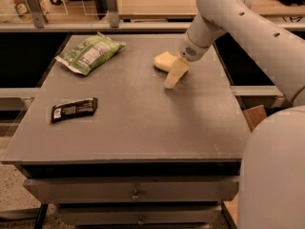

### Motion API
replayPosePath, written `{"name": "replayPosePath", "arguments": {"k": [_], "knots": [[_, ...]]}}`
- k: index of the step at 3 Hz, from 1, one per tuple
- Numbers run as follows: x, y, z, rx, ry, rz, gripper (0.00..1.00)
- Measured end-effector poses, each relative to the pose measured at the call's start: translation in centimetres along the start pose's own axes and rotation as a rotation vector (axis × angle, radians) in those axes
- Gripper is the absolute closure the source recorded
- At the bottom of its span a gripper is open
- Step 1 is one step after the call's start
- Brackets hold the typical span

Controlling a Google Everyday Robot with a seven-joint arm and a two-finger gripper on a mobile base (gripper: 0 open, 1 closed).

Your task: Move sponge near rxbar chocolate

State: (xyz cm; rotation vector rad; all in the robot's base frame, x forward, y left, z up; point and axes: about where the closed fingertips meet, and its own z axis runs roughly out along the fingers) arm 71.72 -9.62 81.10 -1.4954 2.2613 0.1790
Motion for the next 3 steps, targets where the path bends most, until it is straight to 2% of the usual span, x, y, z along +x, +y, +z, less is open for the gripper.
{"name": "replayPosePath", "arguments": {"k": [2, 3], "knots": [[-0.4, -0.1, -1.0, -0.002, 0.0, 0.001, 0.85], [-0.7, 2.0, -2.8, -0.038, -0.039, -0.031, 1.0]]}}
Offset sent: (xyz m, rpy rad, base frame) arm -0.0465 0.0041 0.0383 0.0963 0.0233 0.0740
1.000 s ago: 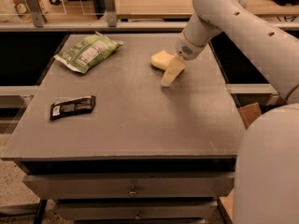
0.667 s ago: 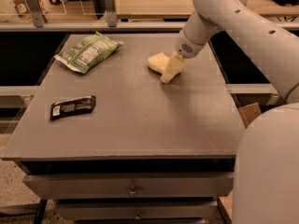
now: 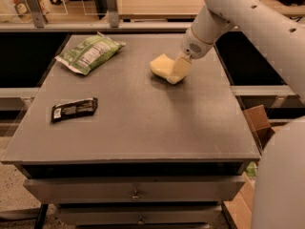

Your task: Move sponge near rxbar chocolate

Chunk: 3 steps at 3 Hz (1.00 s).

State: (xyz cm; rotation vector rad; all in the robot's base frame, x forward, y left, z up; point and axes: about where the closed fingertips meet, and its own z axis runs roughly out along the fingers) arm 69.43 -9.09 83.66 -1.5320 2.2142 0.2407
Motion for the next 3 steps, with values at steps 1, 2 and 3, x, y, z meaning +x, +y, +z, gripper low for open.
{"name": "replayPosePath", "arguments": {"k": [1, 2, 3], "knots": [[-1.1, 3.1, -2.8, -0.057, -0.068, -0.058, 1.0], [-2.2, 6.2, -4.6, -0.092, -0.084, -0.126, 1.0], [-3.1, 9.5, -4.4, -0.132, -0.039, -0.205, 1.0]]}}
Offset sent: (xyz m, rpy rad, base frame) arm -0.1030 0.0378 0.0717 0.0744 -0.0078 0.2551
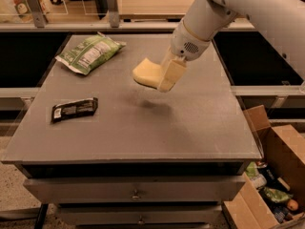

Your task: Move sponge near rxbar chocolate

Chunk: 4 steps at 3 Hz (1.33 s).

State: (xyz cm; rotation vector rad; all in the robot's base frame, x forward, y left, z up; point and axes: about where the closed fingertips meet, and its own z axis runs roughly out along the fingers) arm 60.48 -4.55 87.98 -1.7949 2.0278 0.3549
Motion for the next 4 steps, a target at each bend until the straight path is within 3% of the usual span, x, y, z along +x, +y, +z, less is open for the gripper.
{"name": "replayPosePath", "arguments": {"k": [2, 4], "knots": [[-2.8, 5.8, 3.4, -0.104, 0.06, -0.175, 1.0], [-5.8, 7.8, 6.0, -0.171, 0.075, -0.287, 1.0]]}}
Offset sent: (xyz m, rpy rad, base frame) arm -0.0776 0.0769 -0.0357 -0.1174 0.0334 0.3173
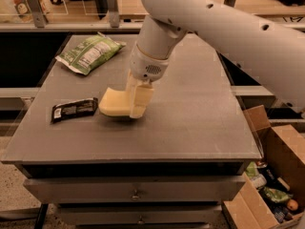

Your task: Move sponge near rxbar chocolate

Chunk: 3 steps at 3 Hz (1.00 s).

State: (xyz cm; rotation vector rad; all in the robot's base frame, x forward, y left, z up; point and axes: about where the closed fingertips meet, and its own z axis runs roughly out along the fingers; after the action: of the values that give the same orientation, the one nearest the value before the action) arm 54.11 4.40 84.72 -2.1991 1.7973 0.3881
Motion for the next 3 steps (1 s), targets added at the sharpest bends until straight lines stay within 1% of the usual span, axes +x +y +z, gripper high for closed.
{"name": "replayPosePath", "arguments": {"k": [1, 3], "knots": [[-1.2, -0.2, 1.1, -0.029, 0.005, -0.027, 0.82], [-2.2, -0.6, 2.2, -0.048, 0.016, -0.042, 0.36]]}}
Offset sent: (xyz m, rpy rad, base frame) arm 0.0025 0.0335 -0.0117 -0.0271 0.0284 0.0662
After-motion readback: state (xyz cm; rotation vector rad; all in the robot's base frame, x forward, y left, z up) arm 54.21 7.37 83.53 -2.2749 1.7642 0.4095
